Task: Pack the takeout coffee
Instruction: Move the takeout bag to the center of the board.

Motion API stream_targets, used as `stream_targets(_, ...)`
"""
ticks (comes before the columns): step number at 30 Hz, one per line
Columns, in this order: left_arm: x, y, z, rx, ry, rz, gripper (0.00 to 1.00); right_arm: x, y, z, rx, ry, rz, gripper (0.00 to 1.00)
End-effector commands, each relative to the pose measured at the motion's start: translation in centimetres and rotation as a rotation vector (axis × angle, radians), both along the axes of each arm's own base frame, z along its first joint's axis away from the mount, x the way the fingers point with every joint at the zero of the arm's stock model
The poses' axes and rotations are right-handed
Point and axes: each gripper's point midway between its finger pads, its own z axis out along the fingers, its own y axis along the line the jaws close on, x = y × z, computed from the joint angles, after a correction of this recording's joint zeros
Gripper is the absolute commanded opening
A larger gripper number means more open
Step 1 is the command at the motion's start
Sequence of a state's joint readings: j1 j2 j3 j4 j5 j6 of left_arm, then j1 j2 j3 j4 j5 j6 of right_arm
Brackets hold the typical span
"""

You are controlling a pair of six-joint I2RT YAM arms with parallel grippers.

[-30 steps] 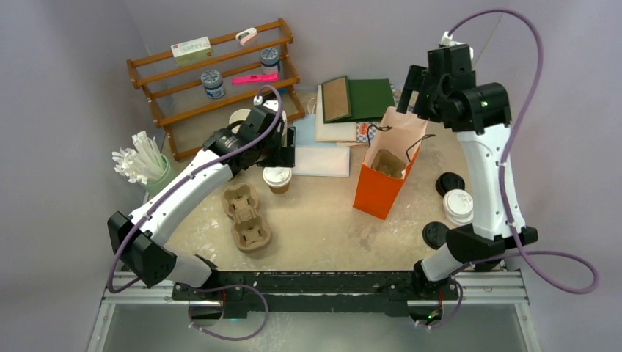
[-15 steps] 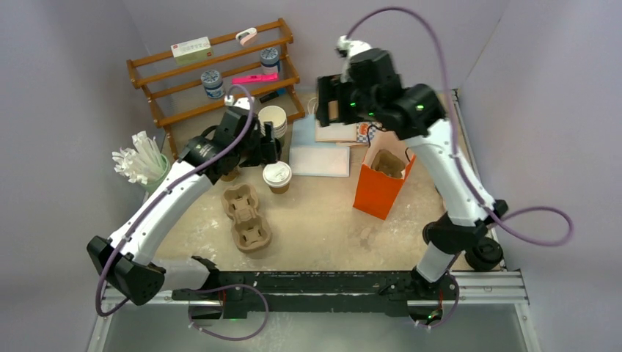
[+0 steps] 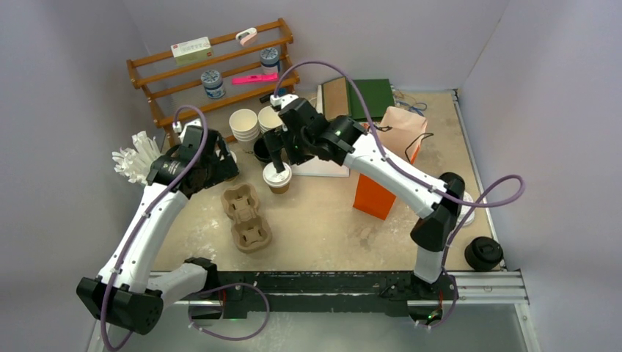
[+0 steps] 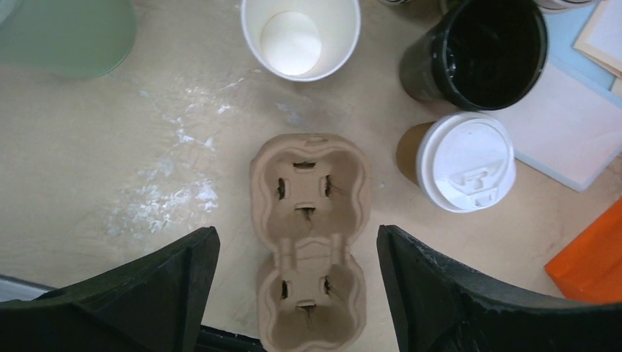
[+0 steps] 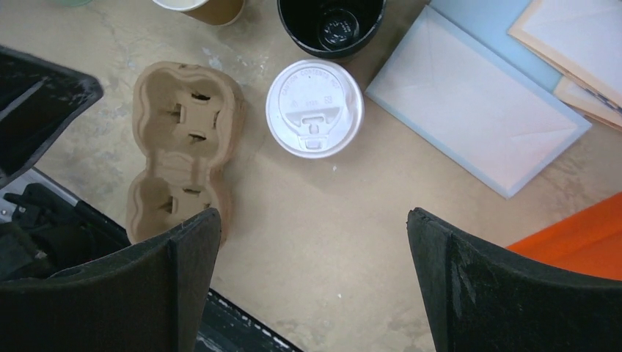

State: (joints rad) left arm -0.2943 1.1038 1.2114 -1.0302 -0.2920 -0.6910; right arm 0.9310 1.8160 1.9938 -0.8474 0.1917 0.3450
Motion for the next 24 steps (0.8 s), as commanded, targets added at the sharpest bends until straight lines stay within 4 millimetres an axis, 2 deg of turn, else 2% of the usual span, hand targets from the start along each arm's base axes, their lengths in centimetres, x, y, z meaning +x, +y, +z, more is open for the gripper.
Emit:
stream_targets(1, -1.3, 1.3, -0.9, -0.018, 0.025, 0.064, 0.82, 1.3, 2.5, -1.2, 0.002, -0.047, 0.034, 0.99)
stream_targets(8, -1.2, 2.0, -0.4, 0.004, 0.027, 0.06, 0.82, 2.0, 5.1, -5.6, -0.052, -0.009, 0.075, 0.99)
stream_targets(14, -0.8, 1.6, 0.6, -0.01, -0.01, 0.033, 0.82, 2.1, 5.5, -8.6, -0.116, 0.004, 0.074, 0.99)
stream_targets(24, -0.5, 1.0, 0.6, -0.019, -0.01, -0.019, 0.81, 3.4, 5.6, -10.4, -0.209, -0.046, 0.019, 0.99)
